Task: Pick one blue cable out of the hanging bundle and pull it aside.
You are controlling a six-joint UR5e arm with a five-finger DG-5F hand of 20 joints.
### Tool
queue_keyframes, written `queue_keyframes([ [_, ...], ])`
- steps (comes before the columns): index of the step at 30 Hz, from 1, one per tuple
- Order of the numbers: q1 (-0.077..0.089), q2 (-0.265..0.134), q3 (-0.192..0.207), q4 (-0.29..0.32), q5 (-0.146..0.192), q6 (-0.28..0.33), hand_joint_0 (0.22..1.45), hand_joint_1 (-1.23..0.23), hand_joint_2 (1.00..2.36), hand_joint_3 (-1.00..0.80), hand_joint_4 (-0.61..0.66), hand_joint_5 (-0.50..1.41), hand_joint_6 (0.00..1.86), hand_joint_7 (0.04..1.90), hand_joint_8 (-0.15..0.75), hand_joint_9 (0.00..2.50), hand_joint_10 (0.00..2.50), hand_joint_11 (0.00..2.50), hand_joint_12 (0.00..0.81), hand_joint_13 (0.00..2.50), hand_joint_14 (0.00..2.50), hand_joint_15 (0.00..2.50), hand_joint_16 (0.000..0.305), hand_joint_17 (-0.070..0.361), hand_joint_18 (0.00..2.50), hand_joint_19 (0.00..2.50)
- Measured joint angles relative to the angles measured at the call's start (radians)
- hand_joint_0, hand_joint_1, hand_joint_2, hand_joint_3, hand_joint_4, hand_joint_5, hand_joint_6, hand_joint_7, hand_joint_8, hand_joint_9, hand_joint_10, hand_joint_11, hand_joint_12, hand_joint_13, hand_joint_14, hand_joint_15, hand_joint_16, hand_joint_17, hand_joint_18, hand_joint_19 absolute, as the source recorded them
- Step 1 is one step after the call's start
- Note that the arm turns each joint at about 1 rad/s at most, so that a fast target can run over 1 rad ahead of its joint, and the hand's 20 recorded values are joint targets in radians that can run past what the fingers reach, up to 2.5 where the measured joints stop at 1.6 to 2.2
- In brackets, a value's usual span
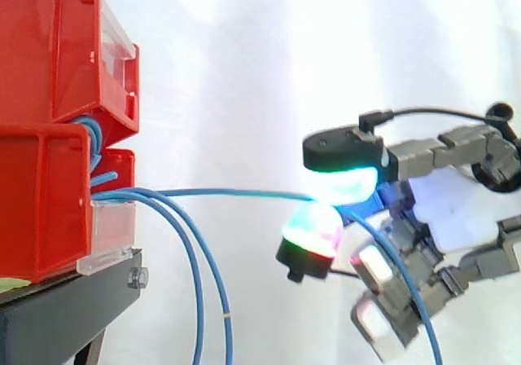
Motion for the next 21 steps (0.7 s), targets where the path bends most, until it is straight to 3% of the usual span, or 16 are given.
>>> queue_keyframes([
  [4, 0.009, 0.0, -0.05, 0.059, 0.0, 0.008, 0.52, -0.84, 1.35, 0.07, -0.21, -0.03, 0.88, 1.04, 0.24, 1.13, 0.02, 0.44, 0.46, 0.9, 0.02, 0.51, 0.07, 0.158, 0.61, 0.5],
  [9, 0.016, 0.0, -0.085, 0.133, 0.0, 0.011, 0.52, -0.84, 1.36, 0.07, -0.2, -0.03, 0.88, 1.05, 0.239, 1.14, 0.02, 0.43, 0.456, 0.9, 0.02, 0.51, 0.071, 0.159, 0.61, 0.51],
  [21, 0.02, 0.0, -0.099, 0.172, 0.002, 0.005, 0.5, -0.83, 1.4, 0.05, -0.19, -0.03, 0.88, 1.03, 0.242, 1.16, 0.02, 0.44, 0.457, 0.91, 0.02, 0.52, 0.071, 0.161, 0.62, 0.52],
])
